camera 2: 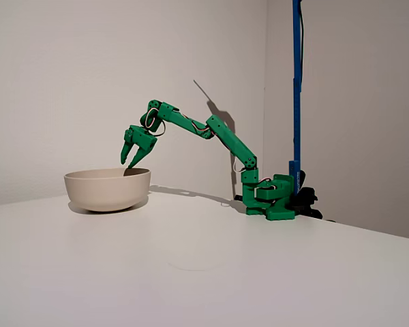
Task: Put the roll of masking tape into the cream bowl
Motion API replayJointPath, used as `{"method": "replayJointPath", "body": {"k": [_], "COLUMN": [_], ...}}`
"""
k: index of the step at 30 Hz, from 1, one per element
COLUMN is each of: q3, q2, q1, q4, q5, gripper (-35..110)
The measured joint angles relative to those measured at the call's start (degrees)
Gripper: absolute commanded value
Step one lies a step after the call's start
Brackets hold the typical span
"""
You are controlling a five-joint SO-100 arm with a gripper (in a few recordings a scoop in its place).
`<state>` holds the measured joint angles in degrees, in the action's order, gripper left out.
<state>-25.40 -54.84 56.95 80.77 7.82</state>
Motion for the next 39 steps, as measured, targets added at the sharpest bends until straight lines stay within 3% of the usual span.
{"method": "replayJointPath", "body": {"k": [11,18,24,32,39], "q3": [0.0,0.1,-2.4,-21.3,-48.7], "q2": [-13.0,-25.4,-40.5,-66.3,-87.4], "q1": [-6.8,-20.1,-34.3,-53.0,-60.3], "q4": [9.0,20.4,21.0,21.0,16.5], "q5": [4.0,-0.2,-2.9,-4.7,-4.2], "gripper": [-8,-8,-8,-8,-8]}}
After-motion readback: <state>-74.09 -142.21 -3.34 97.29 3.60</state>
